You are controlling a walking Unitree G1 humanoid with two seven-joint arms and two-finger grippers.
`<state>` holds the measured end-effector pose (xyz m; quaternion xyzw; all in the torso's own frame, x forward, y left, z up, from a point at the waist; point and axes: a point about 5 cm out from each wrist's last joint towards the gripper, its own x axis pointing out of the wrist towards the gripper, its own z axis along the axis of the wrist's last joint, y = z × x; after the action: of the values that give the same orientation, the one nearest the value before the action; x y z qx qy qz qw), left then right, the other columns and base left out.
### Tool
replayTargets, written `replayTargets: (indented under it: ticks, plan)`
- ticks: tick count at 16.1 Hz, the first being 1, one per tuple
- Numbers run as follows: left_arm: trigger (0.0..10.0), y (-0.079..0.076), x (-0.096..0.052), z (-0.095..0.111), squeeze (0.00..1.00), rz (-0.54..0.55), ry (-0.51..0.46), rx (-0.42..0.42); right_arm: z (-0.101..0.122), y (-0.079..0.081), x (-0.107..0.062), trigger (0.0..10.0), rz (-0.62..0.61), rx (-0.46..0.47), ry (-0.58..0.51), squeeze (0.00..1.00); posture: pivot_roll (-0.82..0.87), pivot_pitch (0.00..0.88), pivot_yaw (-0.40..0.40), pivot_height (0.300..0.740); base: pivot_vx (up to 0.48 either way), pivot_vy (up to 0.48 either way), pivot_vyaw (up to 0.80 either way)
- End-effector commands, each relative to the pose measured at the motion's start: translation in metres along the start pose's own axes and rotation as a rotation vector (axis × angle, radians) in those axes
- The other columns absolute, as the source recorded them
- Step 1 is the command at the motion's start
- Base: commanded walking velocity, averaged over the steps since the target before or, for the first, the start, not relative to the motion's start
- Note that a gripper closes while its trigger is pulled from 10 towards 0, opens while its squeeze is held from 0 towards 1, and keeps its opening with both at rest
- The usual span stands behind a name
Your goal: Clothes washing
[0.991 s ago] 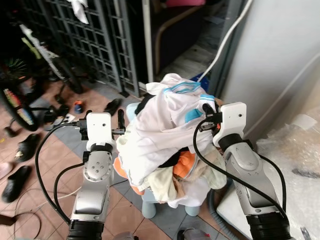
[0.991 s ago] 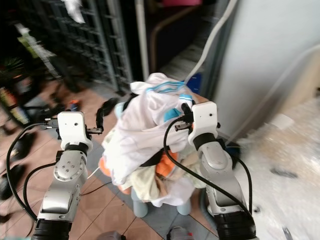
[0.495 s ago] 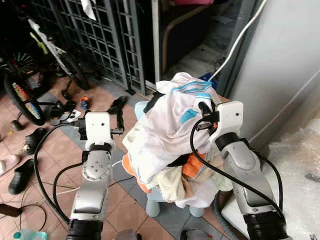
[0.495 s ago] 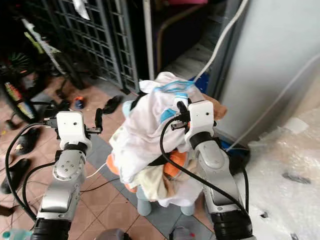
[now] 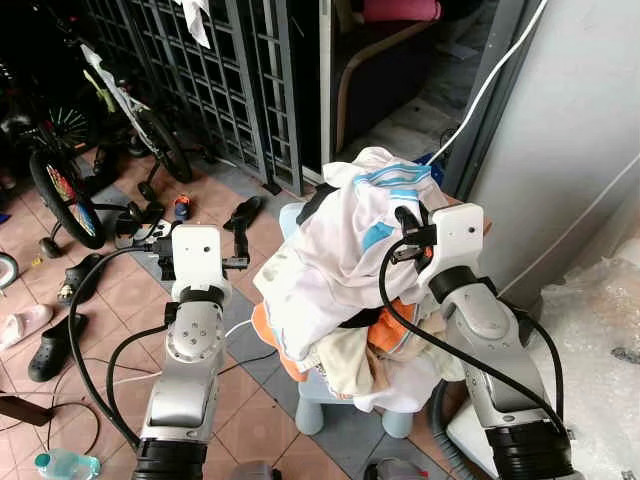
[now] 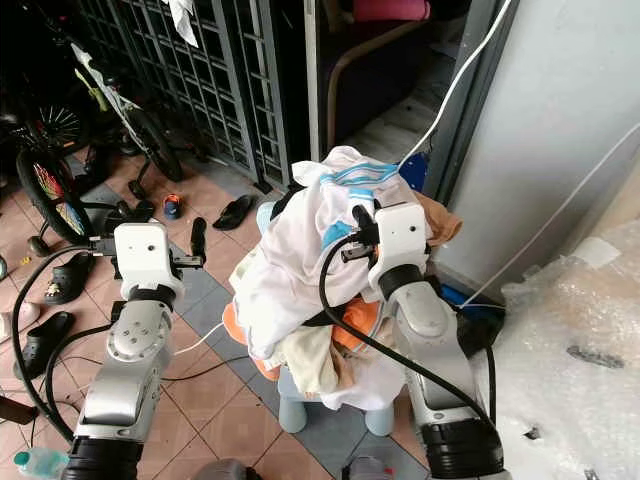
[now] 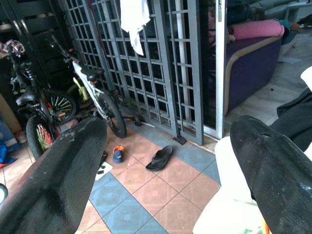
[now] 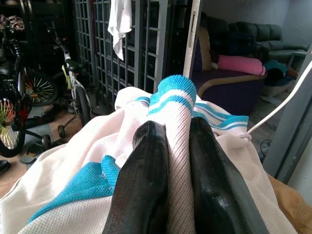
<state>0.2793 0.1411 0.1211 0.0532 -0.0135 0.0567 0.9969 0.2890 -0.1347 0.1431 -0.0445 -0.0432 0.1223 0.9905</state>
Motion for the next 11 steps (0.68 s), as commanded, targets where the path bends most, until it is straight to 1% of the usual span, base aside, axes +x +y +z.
replayTargets:
  ticks: [1,4,6,9,11]
  plan:
    - [10.0,0.0011,0.0019,-0.0016,0.0,0.006,0.008,0.015,0.0039,0.0015,0.0036,10.0,-0.001,0.0,-0.019,0.0,-0.02,0.0,0.065,0.74,0.0,0.0,0.0]
    - [10.0,0.001,0.0016,-0.0005,0.0,0.001,-0.004,0.02,0.0032,0.0013,0.004,10.0,-0.003,-0.003,-0.015,0.0,-0.02,0.0,0.065,0.74,0.0,0.0,-0.74]
    - [10.0,0.0009,0.0011,-0.0006,0.0,-0.002,-0.008,0.015,0.0037,0.0009,0.0046,10.0,-0.001,-0.005,-0.018,0.0,-0.02,0.0,0.062,0.74,0.0,-0.313,-0.8]
    - [10.0,0.0009,0.0012,-0.0011,0.0,-0.003,-0.004,0.013,0.0051,0.0009,0.0062,10.0,0.001,-0.005,-0.024,0.0,-0.02,0.0,0.062,0.74,0.0,-0.295,0.0]
    - [10.0,0.0022,0.0007,-0.0019,0.0,0.009,0.0,0.007,0.0052,0.0009,0.0064,10.0,0.0,-0.006,-0.026,0.0,-0.02,0.0,0.062,0.74,0.0,0.0,0.0]
